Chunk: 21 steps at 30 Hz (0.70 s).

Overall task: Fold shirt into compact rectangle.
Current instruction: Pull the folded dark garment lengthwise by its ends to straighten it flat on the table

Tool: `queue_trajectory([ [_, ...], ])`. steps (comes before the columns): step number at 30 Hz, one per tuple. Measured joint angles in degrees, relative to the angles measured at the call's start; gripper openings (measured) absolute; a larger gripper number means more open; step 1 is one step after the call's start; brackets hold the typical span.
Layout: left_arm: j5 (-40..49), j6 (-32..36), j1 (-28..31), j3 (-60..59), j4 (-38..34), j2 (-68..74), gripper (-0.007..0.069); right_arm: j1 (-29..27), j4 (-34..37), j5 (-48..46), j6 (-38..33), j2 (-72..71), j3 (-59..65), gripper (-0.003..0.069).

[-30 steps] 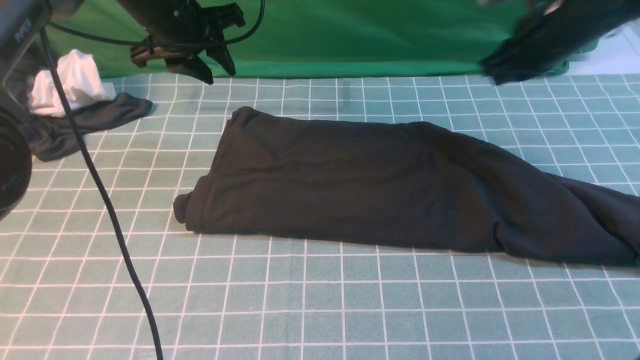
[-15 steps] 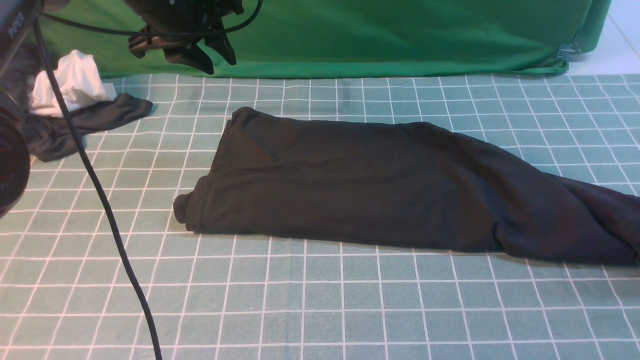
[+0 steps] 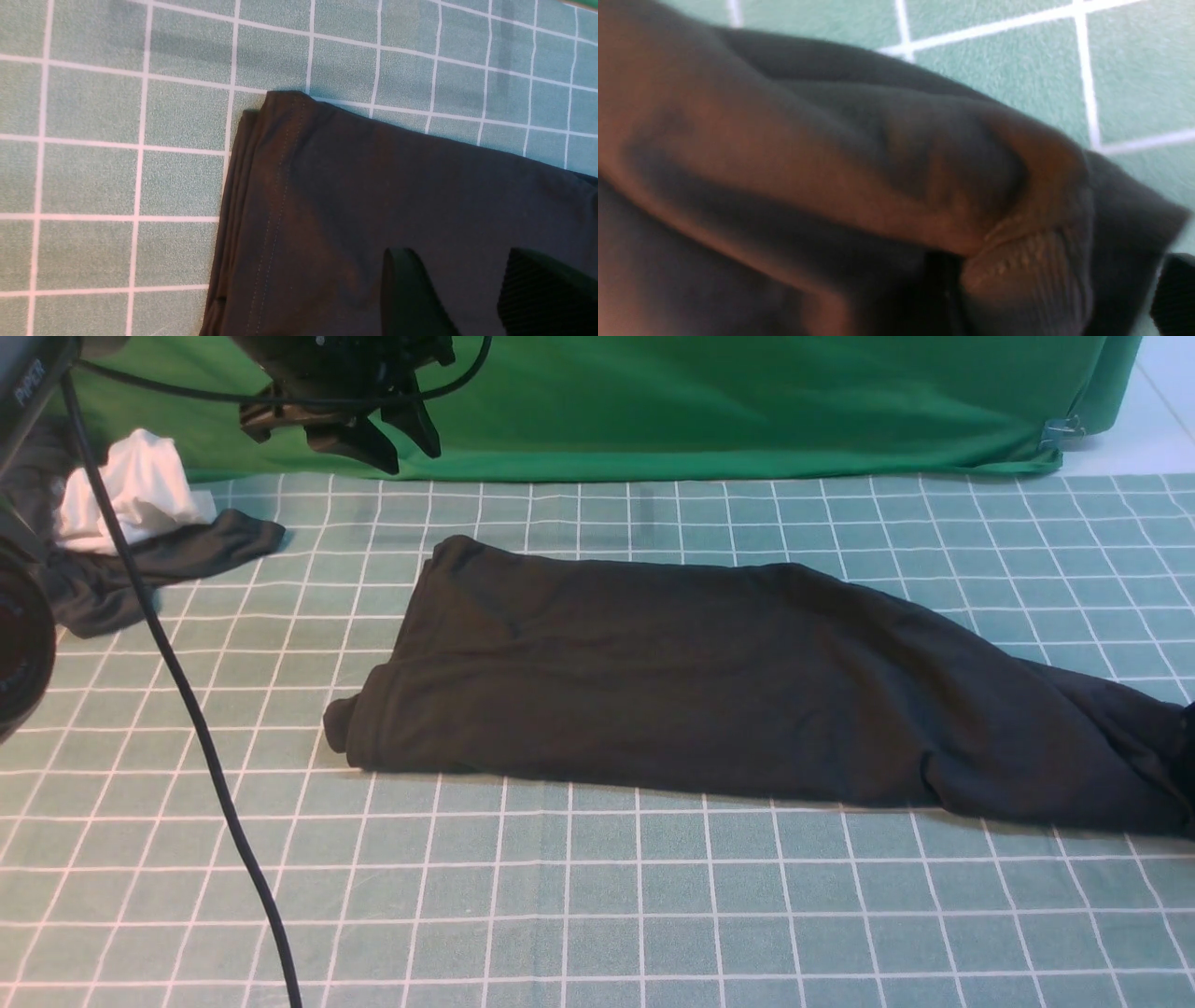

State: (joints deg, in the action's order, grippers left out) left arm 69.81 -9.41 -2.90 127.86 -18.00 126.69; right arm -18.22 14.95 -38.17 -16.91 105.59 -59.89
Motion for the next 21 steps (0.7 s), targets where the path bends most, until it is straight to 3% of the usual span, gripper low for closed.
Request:
queue_trajectory([
  [3,0.0,0.0,0.0,0.0,0.0,0.0,0.0258,0.8,0.0,0.9,-1.2,0.3,0.0,0.0324],
  [5,0.0,0.0,0.0,0.0,0.0,0.0,0.0258,1.2,0.2,0.9,-1.6,0.3,-0.1,0.0150],
  [8,0.0,0.2,0.0,0.0,0.1,0.0,0.0258,1.1,-0.4,0.0,-1.5,0.1,-1.2,0.0044],
  [15,0.0,0.4,0.0,0.0,2.7,0.0,0.0258,-3.8,-7.6,-4.8,4.7,-2.5,-7.3,0.0028],
  [21,0.1,0.5,0.0,0.0,3.4,0.0,0.0258,-7.6,-9.9,-10.9,4.8,-2.6,-13.9,0.0027],
])
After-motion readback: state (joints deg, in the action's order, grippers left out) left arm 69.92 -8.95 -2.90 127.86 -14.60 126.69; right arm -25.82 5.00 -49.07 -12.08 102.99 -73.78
